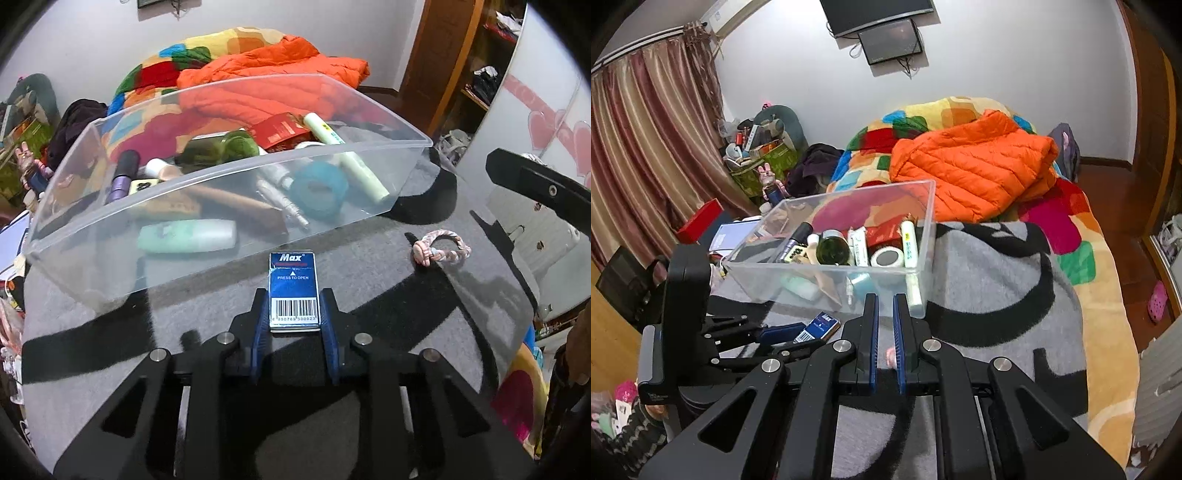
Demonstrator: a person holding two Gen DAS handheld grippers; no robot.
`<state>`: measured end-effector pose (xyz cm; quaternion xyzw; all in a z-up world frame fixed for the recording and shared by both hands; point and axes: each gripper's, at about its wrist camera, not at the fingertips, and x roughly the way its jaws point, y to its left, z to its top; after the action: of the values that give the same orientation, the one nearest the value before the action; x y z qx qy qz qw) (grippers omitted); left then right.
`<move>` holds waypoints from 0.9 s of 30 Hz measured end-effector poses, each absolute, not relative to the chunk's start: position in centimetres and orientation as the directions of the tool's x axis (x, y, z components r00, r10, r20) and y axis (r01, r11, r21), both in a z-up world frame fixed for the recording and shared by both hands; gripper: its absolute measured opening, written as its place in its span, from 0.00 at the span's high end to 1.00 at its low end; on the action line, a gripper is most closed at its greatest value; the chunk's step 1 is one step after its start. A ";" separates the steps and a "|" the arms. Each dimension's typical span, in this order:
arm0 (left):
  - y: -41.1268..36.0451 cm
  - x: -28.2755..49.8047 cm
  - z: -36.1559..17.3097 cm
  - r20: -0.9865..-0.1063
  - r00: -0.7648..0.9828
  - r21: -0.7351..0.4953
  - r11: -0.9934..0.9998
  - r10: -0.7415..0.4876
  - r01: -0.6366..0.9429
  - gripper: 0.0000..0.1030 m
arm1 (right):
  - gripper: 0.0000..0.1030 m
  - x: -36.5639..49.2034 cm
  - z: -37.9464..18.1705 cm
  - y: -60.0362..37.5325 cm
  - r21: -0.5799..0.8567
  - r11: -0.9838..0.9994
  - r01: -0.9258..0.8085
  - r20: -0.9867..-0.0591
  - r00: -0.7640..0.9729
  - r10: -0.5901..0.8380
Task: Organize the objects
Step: 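Grasp the blue Max card with the left tool while the right tool grasps the braided bracelet, then carry card and bracelet over the clear box and open both tools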
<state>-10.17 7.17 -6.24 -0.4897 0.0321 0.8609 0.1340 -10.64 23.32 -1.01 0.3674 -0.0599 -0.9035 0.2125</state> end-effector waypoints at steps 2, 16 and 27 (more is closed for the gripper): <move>6.8 -9.7 -5.9 -0.845 -0.497 -0.073 -0.964 0.196 -0.257 0.74 | 0.93 -10.6 -1.0 23.2 0.252 -0.902 0.351 -0.644 -0.635 -0.427; 2.9 -6.9 -2.5 -0.783 -0.586 -0.124 -0.976 0.207 -0.178 0.74 | 0.38 -12.1 -7.1 22.1 0.145 -0.944 0.298 -0.803 -0.522 -0.288; 0.5 -6.4 1.0 -0.720 -0.669 -0.126 -0.983 0.185 -0.136 0.74 | 0.91 -12.5 -8.1 22.2 0.149 -0.947 0.284 -0.803 -0.524 -0.283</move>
<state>-6.38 0.49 0.97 -0.3971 -0.0309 0.9131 0.0878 -12.50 22.25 -8.08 0.4598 0.0004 -0.8731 0.1624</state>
